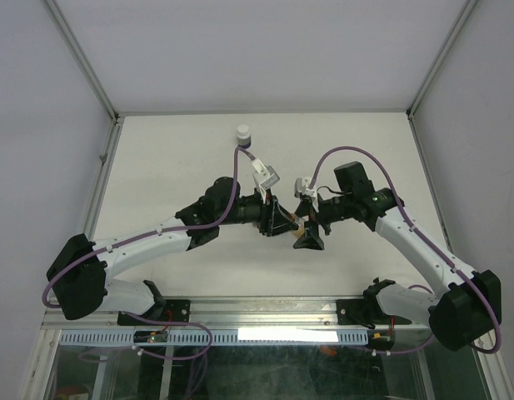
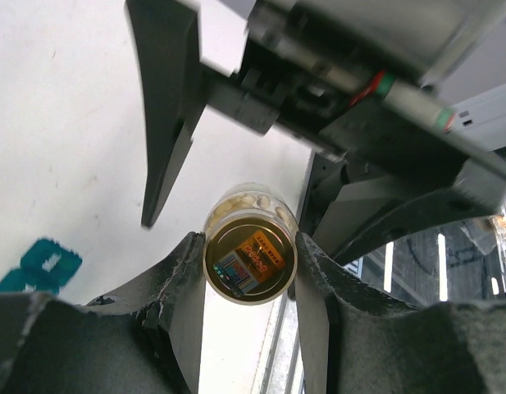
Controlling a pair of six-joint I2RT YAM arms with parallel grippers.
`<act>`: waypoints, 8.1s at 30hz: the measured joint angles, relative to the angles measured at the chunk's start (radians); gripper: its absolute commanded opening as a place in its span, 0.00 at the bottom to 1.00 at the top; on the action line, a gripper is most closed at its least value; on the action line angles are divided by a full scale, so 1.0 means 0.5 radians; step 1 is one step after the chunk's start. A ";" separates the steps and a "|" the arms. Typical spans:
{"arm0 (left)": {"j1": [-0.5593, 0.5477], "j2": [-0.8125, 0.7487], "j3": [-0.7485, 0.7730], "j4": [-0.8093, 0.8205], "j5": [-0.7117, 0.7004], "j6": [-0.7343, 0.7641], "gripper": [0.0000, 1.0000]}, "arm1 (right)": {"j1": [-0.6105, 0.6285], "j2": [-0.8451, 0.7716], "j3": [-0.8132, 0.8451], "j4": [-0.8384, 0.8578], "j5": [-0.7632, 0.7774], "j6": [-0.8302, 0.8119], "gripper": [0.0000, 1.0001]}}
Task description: Sort the pills into containers
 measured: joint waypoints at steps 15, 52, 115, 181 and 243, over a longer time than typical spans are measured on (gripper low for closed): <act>0.002 -0.486 -0.224 -0.463 -0.482 -0.232 0.00 | -0.082 -0.254 0.001 0.163 0.044 0.238 1.00; 0.976 0.079 0.283 -1.321 -1.279 0.087 0.00 | -0.135 -0.278 0.001 0.205 0.006 0.277 1.00; 0.810 0.771 -0.140 0.285 -0.322 -0.154 0.37 | -0.266 1.090 -0.063 1.013 0.338 1.387 0.66; 0.771 0.605 -0.130 0.140 -0.034 -0.152 0.51 | -0.195 1.267 0.146 0.875 0.504 1.525 0.62; 0.679 0.614 -0.631 0.610 -0.297 -0.577 0.38 | -0.265 1.572 0.629 0.727 -0.044 1.297 0.21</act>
